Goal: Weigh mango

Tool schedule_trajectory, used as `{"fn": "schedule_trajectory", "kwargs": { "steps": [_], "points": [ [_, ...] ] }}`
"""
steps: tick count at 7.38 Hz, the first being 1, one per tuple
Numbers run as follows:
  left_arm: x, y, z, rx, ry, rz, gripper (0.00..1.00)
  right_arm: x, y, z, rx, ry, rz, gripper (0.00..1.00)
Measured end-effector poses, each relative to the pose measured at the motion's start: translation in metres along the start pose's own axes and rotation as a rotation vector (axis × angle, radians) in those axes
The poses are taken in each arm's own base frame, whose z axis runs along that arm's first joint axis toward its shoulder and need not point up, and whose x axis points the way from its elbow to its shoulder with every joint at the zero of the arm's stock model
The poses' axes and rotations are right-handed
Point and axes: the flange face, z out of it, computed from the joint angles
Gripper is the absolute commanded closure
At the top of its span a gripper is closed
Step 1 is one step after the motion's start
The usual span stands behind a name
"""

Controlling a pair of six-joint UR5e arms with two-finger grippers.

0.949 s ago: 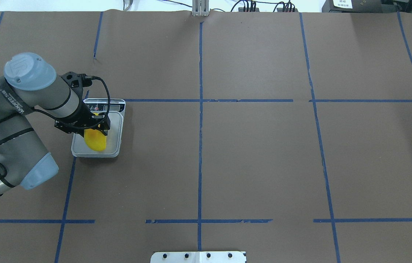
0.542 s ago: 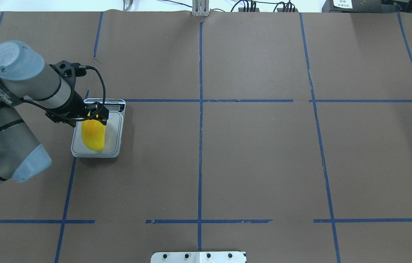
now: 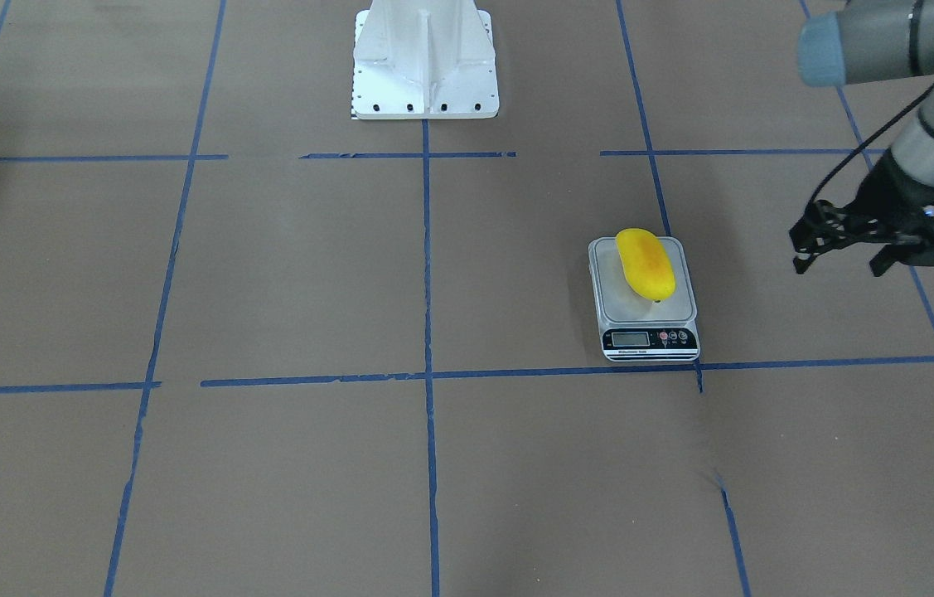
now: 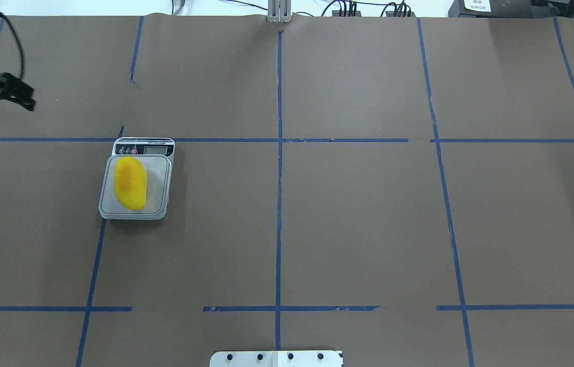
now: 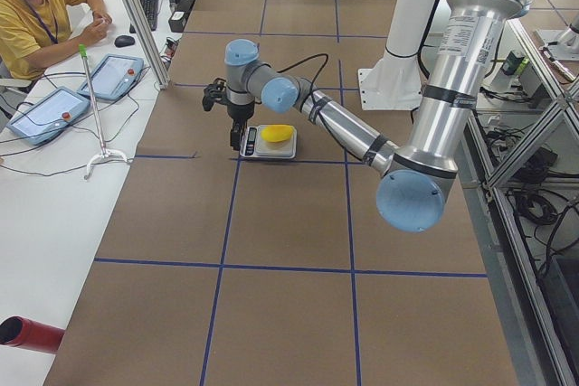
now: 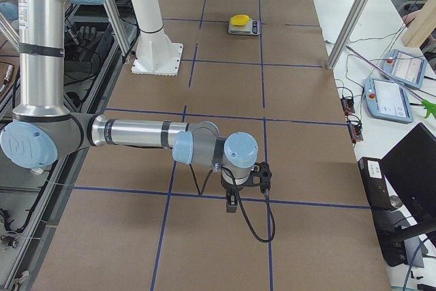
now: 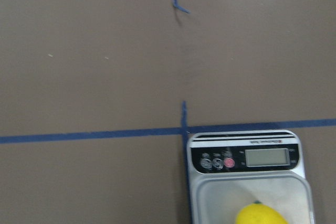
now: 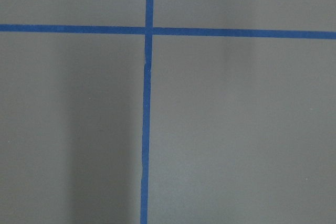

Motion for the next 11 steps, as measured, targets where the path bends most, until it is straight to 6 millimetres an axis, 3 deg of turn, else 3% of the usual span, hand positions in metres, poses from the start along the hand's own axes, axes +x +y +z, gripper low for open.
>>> {"fn": "schedule_trajectory", "kwargs": {
  "steps": [2, 3, 4, 6, 7, 11],
  "points": [
    [-0.131, 0.022, -0.012, -0.034, 0.005, 0.073, 0.0, 0.0, 0.0, 0.0, 0.0, 0.0, 0.0, 0.0],
    [-0.183, 0.041, -0.011, -0.054, 0.021, 0.083, 0.0, 0.0, 0.0, 0.0, 0.0, 0.0, 0.0, 0.0],
    [-0.215, 0.059, -0.009, -0.074, 0.035, 0.074, 0.0, 0.0, 0.0, 0.0, 0.0, 0.0, 0.0, 0.0],
    [-0.249, 0.098, -0.001, -0.105, 0.084, 0.031, 0.0, 0.0, 0.0, 0.0, 0.0, 0.0, 0.0, 0.0],
    [-0.256, 0.107, 0.003, -0.109, 0.107, 0.015, 0.0, 0.0, 0.0, 0.0, 0.0, 0.0, 0.0, 0.0],
    [-0.264, 0.111, 0.009, -0.117, 0.115, 0.001, 0.0, 0.0, 0.0, 0.0, 0.0, 0.0, 0.0, 0.0]
  ]
}}
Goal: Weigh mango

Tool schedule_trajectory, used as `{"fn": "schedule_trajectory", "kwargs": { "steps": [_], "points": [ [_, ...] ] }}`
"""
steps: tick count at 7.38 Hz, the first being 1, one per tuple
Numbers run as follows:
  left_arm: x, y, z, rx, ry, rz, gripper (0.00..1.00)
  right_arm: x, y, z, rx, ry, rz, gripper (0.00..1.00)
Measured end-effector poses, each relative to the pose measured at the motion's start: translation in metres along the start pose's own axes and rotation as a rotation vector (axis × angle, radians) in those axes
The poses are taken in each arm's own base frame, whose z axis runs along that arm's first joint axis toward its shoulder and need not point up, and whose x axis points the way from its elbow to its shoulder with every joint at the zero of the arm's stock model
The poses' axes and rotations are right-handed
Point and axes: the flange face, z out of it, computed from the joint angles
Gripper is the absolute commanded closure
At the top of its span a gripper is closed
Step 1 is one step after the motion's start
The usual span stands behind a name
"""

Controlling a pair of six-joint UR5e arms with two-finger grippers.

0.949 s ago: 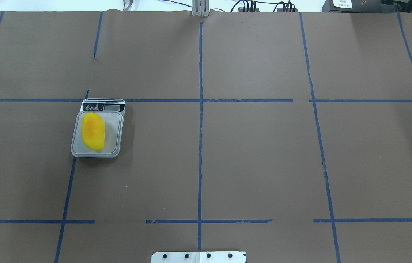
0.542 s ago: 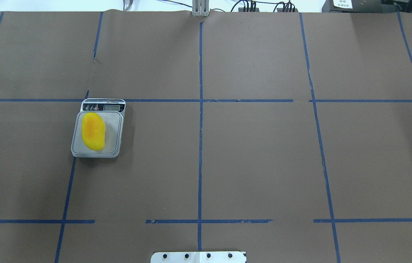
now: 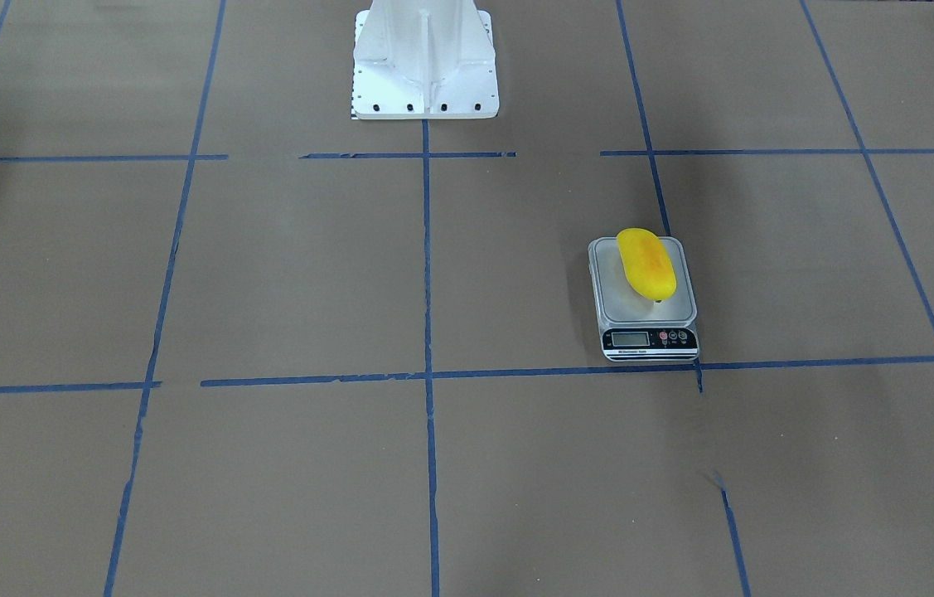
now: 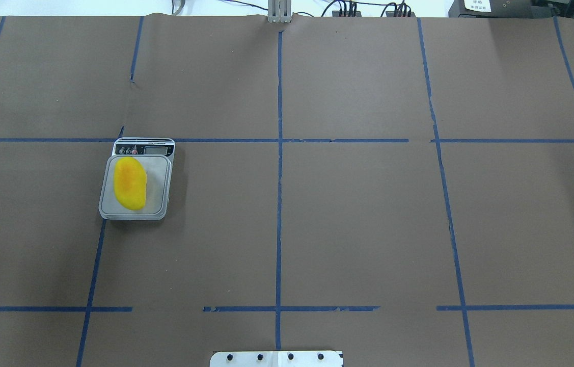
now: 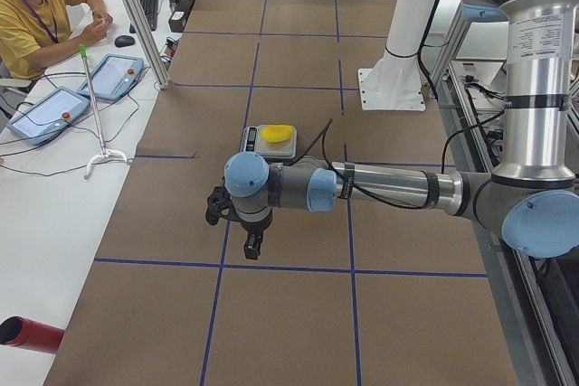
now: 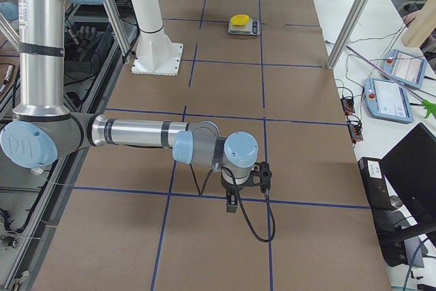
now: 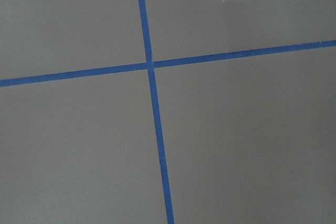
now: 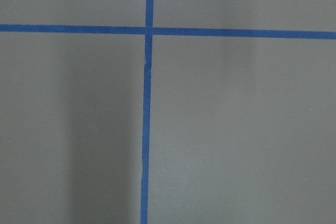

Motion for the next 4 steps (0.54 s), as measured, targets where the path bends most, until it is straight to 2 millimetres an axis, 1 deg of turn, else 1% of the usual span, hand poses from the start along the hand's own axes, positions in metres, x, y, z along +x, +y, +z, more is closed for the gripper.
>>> {"fn": "schedule_trajectory", "kwargs": {
  "steps": [4],
  "points": [
    [0.0012, 0.001, -0.0011, 0.002, -0.002, 0.003, 0.0, 0.0, 0.0, 0.0, 0.0, 0.0, 0.0, 0.0]
  ]
}}
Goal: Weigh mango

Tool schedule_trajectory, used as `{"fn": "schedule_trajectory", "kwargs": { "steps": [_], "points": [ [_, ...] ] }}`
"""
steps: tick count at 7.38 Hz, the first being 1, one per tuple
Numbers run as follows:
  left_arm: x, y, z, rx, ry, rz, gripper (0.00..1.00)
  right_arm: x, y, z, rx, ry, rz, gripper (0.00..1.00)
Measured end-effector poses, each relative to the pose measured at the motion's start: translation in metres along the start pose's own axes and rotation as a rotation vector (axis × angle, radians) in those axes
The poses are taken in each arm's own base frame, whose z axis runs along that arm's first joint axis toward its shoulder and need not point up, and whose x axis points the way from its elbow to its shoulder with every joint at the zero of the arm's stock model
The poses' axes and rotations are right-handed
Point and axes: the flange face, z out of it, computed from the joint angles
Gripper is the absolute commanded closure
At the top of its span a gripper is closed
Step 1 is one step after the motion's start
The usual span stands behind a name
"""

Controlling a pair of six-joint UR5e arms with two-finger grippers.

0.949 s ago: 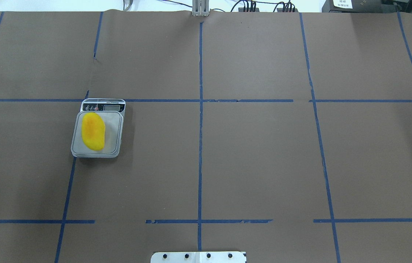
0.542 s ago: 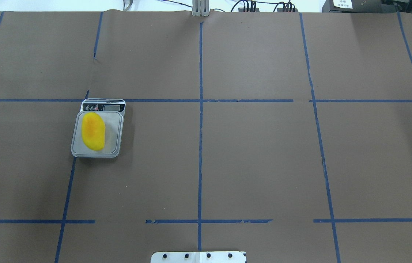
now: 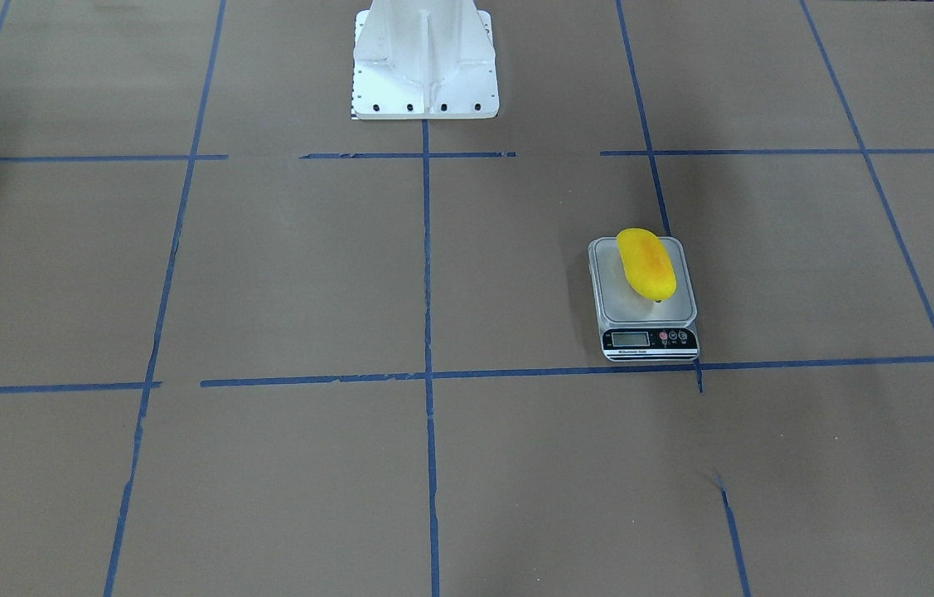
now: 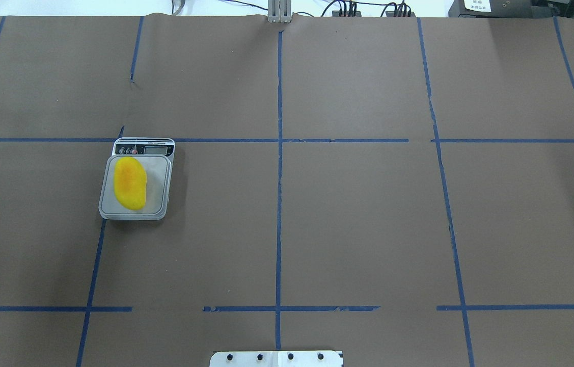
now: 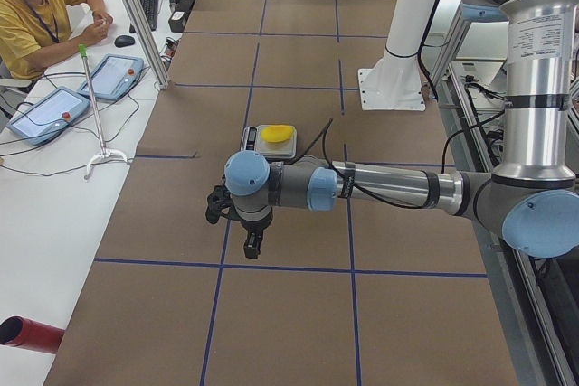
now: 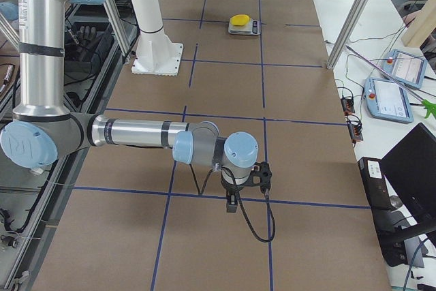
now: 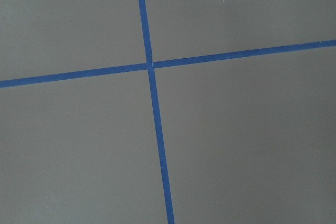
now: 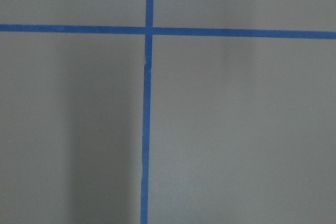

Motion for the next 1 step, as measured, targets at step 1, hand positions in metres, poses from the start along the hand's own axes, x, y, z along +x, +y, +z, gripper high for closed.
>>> {"fn": "schedule_trajectory", "kwargs": {
  "steps": [1],
  "points": [
    [0.0006, -0.0005, -0.0006, 0.001, 0.0, 0.001, 0.0, 0.0, 0.0, 0.0, 0.0, 0.0, 0.0, 0.0]
  ]
}}
